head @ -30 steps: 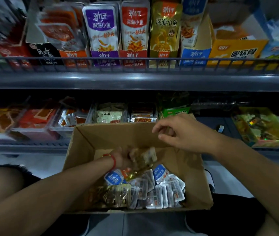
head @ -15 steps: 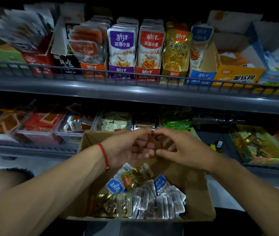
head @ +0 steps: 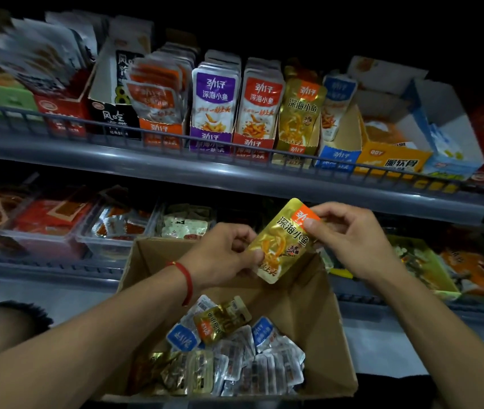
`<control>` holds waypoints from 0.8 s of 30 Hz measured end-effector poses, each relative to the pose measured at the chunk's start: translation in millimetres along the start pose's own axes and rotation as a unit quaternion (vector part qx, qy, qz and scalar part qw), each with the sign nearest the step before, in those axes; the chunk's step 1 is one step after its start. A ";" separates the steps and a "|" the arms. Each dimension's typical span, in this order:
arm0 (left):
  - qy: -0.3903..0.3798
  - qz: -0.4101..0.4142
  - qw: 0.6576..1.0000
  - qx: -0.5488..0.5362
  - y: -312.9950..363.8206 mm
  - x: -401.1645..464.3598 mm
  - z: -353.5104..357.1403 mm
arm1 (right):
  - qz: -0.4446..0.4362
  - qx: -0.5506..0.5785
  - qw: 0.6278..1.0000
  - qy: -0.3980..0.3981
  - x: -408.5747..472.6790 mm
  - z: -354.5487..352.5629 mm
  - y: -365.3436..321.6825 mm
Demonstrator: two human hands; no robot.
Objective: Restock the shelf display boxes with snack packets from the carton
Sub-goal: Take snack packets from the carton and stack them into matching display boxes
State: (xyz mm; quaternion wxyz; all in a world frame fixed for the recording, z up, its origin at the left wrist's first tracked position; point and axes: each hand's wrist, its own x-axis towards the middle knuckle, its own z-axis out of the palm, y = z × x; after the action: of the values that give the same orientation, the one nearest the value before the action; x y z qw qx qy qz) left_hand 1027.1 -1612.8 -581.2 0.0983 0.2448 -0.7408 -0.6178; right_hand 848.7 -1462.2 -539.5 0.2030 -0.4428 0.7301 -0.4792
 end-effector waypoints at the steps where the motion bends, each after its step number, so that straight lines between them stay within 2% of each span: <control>1: 0.012 0.013 1.000 0.007 1.4 0.3 -0.1 | -0.013 -0.014 1.000 0.004 2.7 -3.7 -4.7; 6: 0.100 0.052 0.993 0.030 9.2 5.8 -10.7 | -0.059 -0.083 0.994 0.028 29.0 -36.3 -46.3; 11: 0.158 0.028 0.987 -0.003 12.8 9.1 -25.7 | -0.156 -0.144 0.965 0.157 74.6 -70.3 -100.6; 14: 0.171 0.020 0.985 -0.017 17.1 8.4 -29.9 | -0.147 -0.145 0.961 0.182 108.4 -78.5 -110.3; 19: 0.187 0.011 0.981 -0.039 21.3 6.6 -38.0 | -0.133 -0.253 0.937 0.203 143.1 -69.7 -103.5; 24: 0.189 0.011 0.981 -0.042 23.7 4.2 -43.3 | -0.128 -0.308 0.925 0.180 152.9 -53.1 -94.1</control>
State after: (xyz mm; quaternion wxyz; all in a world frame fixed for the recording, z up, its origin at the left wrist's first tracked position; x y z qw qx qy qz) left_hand 1037.1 -1649.6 -549.6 0.2536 0.3443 -0.6847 -0.5902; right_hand 772.6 -1577.2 -412.8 -0.1412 -0.4790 0.8033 -0.3245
